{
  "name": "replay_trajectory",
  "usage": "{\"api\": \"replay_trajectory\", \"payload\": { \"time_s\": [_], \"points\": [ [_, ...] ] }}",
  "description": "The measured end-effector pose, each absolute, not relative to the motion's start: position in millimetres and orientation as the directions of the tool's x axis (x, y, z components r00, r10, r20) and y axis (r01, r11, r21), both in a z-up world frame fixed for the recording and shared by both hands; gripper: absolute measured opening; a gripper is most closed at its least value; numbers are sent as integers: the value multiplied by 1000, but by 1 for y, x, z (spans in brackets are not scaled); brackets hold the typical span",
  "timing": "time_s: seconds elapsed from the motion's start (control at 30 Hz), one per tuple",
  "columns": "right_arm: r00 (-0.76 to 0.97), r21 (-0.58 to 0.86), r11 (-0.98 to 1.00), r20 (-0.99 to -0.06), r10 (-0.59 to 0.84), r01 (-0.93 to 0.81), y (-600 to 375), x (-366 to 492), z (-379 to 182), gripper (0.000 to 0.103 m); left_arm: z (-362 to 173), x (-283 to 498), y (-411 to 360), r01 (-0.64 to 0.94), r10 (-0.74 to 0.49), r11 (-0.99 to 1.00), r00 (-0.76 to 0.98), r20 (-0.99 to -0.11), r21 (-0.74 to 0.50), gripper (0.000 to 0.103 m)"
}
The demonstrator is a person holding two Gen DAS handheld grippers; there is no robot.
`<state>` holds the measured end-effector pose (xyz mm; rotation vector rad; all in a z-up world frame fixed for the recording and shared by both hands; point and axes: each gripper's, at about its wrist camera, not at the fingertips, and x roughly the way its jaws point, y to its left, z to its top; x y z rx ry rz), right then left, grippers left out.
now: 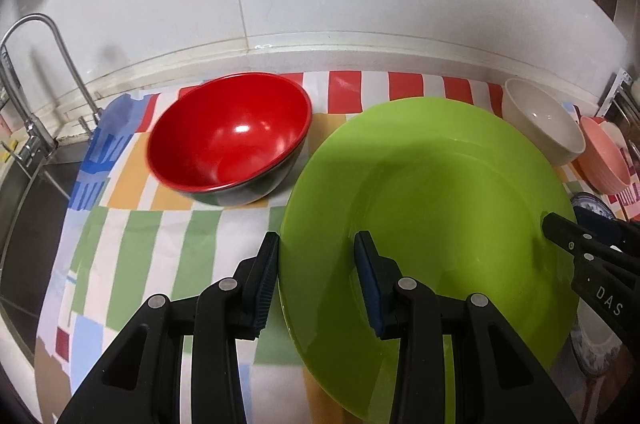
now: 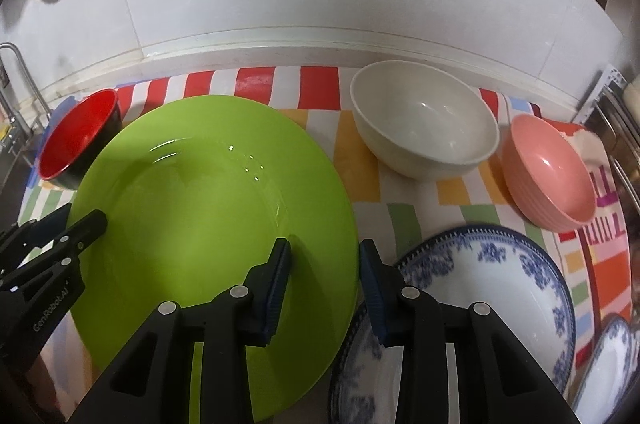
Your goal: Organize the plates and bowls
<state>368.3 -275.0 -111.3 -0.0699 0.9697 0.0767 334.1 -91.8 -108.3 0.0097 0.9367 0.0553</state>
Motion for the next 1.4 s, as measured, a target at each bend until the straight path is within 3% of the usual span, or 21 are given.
{"api": "replay_trajectory", "payload": {
  "time_s": [0.73, 1.4],
  "points": [
    [571, 11, 981, -812, 120, -191, -215, 275, -88, 36, -71, 227, -23, -182, 143, 982, 601, -786, 40, 37],
    [519, 28, 969, -840, 156, -246, -134, 208, -94, 36, -79, 154, 50, -235, 185, 970, 557, -810, 60, 37]
  ]
}}
